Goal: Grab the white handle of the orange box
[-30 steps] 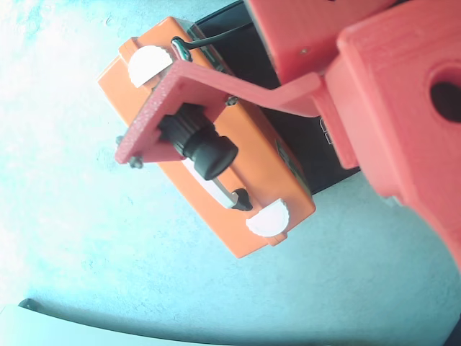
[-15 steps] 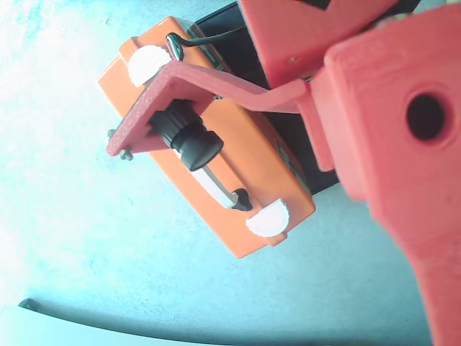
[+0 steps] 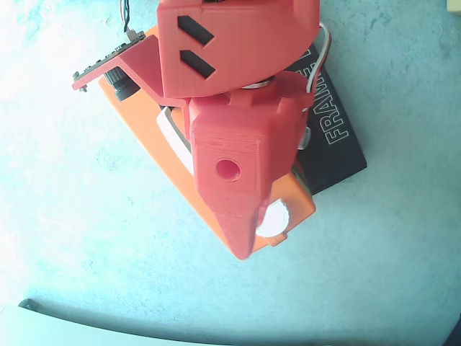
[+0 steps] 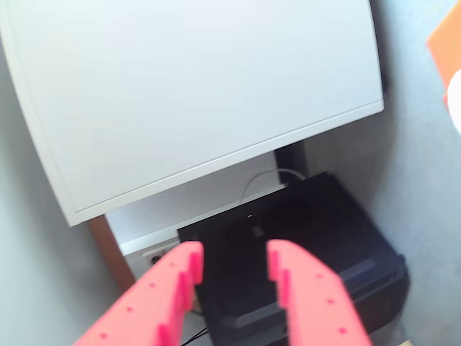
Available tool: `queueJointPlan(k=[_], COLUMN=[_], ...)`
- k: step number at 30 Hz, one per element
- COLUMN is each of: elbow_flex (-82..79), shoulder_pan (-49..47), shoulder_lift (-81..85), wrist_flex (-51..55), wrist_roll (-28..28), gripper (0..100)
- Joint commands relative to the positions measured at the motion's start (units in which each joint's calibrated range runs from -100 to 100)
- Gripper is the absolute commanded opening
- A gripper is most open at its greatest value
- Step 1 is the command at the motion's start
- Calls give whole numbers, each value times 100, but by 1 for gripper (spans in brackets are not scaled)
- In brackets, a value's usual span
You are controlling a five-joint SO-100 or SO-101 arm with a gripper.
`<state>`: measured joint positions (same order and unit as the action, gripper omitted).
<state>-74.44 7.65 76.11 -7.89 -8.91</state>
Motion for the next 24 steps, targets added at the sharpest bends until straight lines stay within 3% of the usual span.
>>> queueJointPlan(k=[1, 10, 19, 24], elbow_flex=[953, 2043, 3186, 4409], shoulder_pan=[-404, -1063, -1365, -1388], shoulder_lift=[-639, -901, -1255, -1736], wrist_flex=[-6, 3, 104, 1026], wrist_roll=[345, 909, 946, 946], gripper=[32, 29, 29, 29])
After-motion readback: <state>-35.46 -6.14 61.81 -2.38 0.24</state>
